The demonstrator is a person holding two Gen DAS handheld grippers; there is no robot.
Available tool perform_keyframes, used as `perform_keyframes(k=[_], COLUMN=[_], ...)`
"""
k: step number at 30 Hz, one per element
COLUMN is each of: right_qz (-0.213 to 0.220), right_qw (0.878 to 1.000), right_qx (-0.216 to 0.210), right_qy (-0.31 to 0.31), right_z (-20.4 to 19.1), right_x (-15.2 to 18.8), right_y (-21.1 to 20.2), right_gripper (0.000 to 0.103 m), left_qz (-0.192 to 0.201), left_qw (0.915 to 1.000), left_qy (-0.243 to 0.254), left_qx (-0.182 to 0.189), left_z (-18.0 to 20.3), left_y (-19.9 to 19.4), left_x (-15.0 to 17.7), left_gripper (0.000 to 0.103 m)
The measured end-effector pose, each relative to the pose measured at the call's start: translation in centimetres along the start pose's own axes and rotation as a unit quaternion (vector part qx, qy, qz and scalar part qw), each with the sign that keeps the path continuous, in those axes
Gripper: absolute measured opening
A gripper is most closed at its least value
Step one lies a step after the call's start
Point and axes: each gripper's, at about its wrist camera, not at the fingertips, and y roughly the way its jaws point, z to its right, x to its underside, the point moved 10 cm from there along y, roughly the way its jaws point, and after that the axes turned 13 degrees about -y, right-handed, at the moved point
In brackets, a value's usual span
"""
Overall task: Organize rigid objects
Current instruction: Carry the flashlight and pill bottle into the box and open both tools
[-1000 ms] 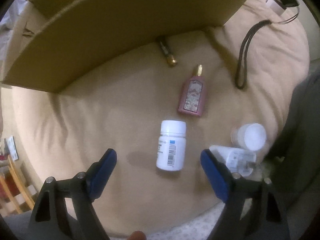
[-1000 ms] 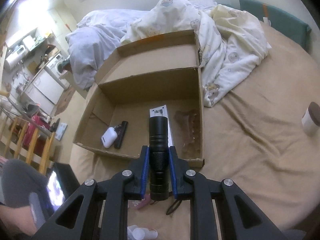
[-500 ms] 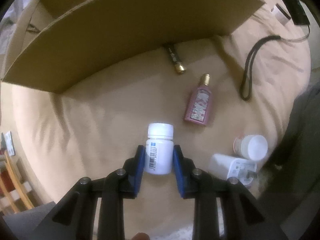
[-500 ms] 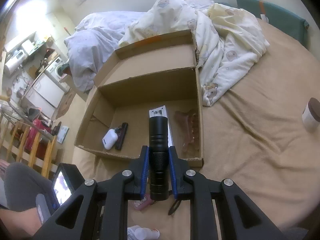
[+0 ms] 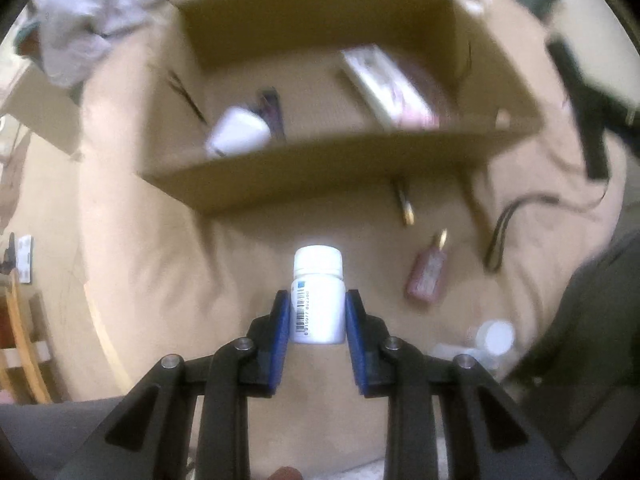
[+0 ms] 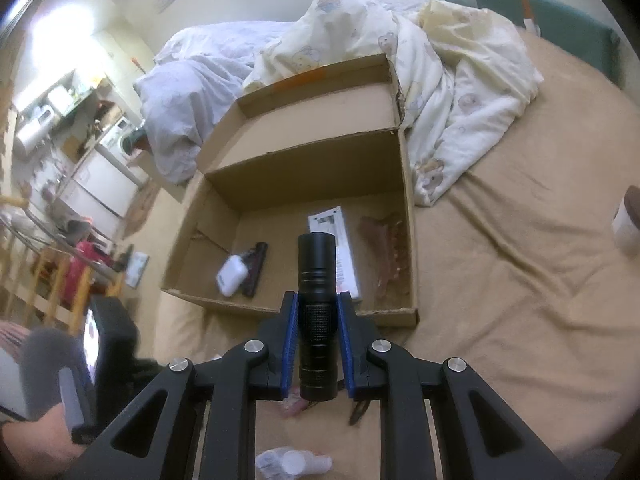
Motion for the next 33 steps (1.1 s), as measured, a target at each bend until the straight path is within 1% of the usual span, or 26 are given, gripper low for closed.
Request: perform_keyframes(k=[3,5,7,9,13,15,17,19,21,23,25,27,30,33], right_qz=[0.003,0.005,0.012,0.025,0.064,0.086,0.102,0.109,0.106,0.092,0.074,0.053,0.019,-0.014], right_qw=[1.0,1.0,1.0,1.0,0.998,0.996,0.993,0.992,0.992,0.992,0.994,0.996,0.998,0.999], right_qx=[0.003,0.003,-0.006,-0.009,-0.019,-0.007,0.029,0.031,0.036,0.04,0.043,0.046,0.04,0.038], right_qy=[-0.001,-0.002,0.002,-0.004,-0.021,-0.039,-0.059,-0.062,-0.065,-0.07,-0.069,-0.061,-0.042,-0.032], right_z=[-0.1,-0.3,-0.6,-1.1,-2.7,-3.3,-3.5,-3.7,-3.6,-3.4,-2.8,-1.8,-0.5,0.7], right_x=[-0.8,-1.4,-2.4,-3.9,-8.4,-10.8,-13.2,-15.0,-15.9,-15.9,-15.1,-13.7,-10.8,-8.0], right_y=[-0.8,-1.3,-2.1,-3.3,-6.3,-7.6,-8.5,-8.5,-7.6,-5.9,-3.8,-1.3,2.4,5.9], right_gripper=[0.021,0.021,0.02,0.021,0.02,0.02,0.021,0.021,0.02,0.02,0.02,0.02,0.02,0.021], left_qz=[0.028,0.038,0.048,0.057,0.08,0.09,0.092,0.098,0.096,0.09,0.086,0.087,0.077,0.077], left_qw=[0.9994,0.9987,0.9977,0.9967,0.9941,0.9922,0.9911,0.9906,0.9914,0.9924,0.9932,0.993,0.9931,0.994], left_qy=[-0.021,-0.032,-0.045,-0.054,-0.07,-0.082,-0.091,-0.091,-0.085,-0.081,-0.076,-0.08,-0.089,-0.078], left_qx=[0.007,0.011,0.015,0.019,0.025,0.026,0.031,0.028,0.026,0.023,0.017,0.005,0.006,-0.001], left_z=[-1.3,-0.6,-1.2,-1.6,-1.3,-1.5,-1.4,-1.1,-0.7,-0.2,0.3,0.4,0.9,1.4], left_y=[-2.7,-3.3,-4.5,-5.4,-7.2,-7.4,-7.2,-7.0,-6.3,-5.4,-4.2,-3.1,-1.1,0.9], left_x=[-1.9,-2.8,-4.0,-5.6,-7.7,-9.1,-10.4,-11.4,-12.1,-12.2,-12.5,-12.9,-13.4,-13.6], left_gripper=[0.024,0.024,0.024,0.024,0.024,0.024,0.024,0.024,0.024,0.024,0.024,0.024,0.024,0.024])
